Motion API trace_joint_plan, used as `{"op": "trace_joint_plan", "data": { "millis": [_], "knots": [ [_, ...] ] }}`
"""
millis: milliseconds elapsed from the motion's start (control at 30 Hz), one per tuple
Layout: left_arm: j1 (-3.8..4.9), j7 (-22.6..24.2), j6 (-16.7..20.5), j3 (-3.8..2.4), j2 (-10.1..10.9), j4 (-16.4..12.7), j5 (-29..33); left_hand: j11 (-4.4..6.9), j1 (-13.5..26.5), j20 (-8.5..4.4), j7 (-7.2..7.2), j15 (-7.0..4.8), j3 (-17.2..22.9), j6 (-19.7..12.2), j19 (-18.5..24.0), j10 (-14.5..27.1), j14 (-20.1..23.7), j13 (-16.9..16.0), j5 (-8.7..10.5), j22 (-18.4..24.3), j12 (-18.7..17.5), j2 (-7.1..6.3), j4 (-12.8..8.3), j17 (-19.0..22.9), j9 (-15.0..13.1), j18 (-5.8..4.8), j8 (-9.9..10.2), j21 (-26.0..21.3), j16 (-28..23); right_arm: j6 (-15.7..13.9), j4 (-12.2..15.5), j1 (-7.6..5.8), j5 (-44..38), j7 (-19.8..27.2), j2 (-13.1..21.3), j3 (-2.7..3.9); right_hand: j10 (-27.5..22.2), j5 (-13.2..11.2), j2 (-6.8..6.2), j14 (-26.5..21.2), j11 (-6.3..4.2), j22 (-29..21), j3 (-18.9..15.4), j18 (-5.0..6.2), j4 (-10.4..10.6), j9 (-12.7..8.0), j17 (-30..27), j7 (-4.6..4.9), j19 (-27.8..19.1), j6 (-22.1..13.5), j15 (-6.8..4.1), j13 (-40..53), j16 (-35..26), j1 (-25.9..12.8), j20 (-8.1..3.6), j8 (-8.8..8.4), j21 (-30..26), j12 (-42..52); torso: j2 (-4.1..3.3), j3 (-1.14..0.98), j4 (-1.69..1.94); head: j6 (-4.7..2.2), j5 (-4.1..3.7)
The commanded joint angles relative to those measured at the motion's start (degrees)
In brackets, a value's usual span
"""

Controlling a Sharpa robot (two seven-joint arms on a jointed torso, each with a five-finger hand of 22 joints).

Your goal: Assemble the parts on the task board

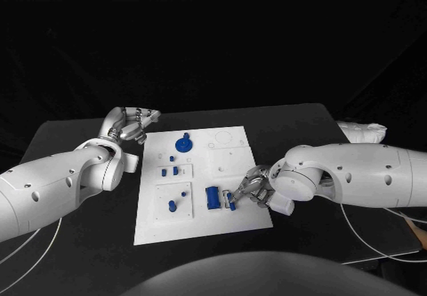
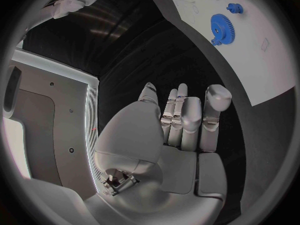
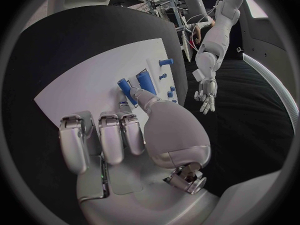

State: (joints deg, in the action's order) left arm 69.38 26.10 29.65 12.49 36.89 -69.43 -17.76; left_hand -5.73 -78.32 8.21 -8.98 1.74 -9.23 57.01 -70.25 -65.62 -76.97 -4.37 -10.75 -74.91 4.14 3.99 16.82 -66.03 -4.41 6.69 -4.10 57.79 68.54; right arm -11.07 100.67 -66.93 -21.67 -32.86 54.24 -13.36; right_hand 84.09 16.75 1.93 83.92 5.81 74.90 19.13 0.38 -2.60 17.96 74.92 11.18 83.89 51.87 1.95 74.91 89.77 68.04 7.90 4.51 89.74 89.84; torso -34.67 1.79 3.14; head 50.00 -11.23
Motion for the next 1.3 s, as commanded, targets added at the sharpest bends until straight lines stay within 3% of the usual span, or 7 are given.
{"op": "trace_joint_plan", "data": {
  "millis": [33, 333, 900, 1300],
  "knots": [
    [0.06, 0.3, -0.8, -0.04, -0.1, -0.1, -0.2, 0.19, 0.0, -0.13, 0.23, 0.05, -0.3, -0.1, 0.3, -0.3, 0.3, -0.1, -0.20, -3.0, 0.2, 0.31, -0.1, 0.1, -0.1, -0.36, -0.3, -0.1, -0.4, 0.1, 0.0, 0.28, -0.5, 0.4, -0.3, -0.18, 5.9, -0.3, -0.48, 6.1, 0.32, 15.1, -0.4, -0.38, -0.1, -1.8, 15.1, -0.86, 6.1, -0.6, 0.32, 15.1, 0.2, 0.4, 0.47, -0.30, 0.3, 0.2, -0.02, 0.00, 0.00, 0.00, -0.03],
    [0.06, 0.2, -0.9, -0.04, -0.1, -0.1, -0.2, 0.19, 0.0, -0.13, 0.23, 0.05, -0.3, -0.1, 0.3, -0.3, 0.3, -0.1, -0.20, -3.0, 0.2, 0.31, -0.1, 0.1, -0.1, -0.36, -0.3, -0.1, -0.4, -0.4, 0.1, 0.28, -0.5, 0.6, -0.4, -0.18, 5.9, -3.3, -0.81, 6.1, 0.27, 15.1, -1.3, -0.38, 0.1, -2.1, 15.1, -0.90, 6.1, -0.1, 0.26, 15.1, 0.2, 0.4, 0.51, 0.19, 0.3, 0.2, -0.02, 0.01, 0.03, 0.00, -0.15],
    [0.06, 0.2, -1.0, -0.04, -0.2, 0.0, -0.2, 0.20, -0.1, -0.14, 0.23, 0.04, -0.5, -0.1, 0.3, -0.3, 0.3, -0.1, -0.21, -3.1, 0.2, 0.40, -0.1, 0.1, -0.1, -0.35, -0.3, -0.2, -0.4, -1.5, 0.0, 0.28, -0.5, 0.9, -0.7, -0.18, 5.9, -4.9, -0.41, 6.1, 0.34, 15.1, -2.0, -0.38, 0.8, -2.4, 15.1, -0.85, 6.1, 0.1, 0.30, 15.1, 0.2, 0.3, 0.56, 0.42, 0.3, 0.2, -0.02, 0.00, 0.03, 0.00, -0.11],
    [0.06, 0.1, -1.0, -0.04, -0.2, 0.0, -0.2, 0.20, -0.1, -0.14, 0.23, 0.04, -0.5, -0.1, 0.3, -0.3, 0.3, -0.1, -0.21, -3.1, 0.2, 0.40, -0.1, 0.1, -0.1, -0.35, -0.3, -0.2, -0.4, -2.4, 0.1, 0.28, -0.6, 1.1, -0.7, -0.17, 5.9, -5.3, 0.54, 6.1, -0.36, 15.1, -2.2, -0.38, 0.6, -2.0, 15.1, -1.72, 6.1, 2.8, -0.23, 15.1, 0.2, 1.7, 0.21, 1.99, 0.3, 0.2, -0.01, 0.00, 0.02, 0.00, -0.07]
  ]
}}
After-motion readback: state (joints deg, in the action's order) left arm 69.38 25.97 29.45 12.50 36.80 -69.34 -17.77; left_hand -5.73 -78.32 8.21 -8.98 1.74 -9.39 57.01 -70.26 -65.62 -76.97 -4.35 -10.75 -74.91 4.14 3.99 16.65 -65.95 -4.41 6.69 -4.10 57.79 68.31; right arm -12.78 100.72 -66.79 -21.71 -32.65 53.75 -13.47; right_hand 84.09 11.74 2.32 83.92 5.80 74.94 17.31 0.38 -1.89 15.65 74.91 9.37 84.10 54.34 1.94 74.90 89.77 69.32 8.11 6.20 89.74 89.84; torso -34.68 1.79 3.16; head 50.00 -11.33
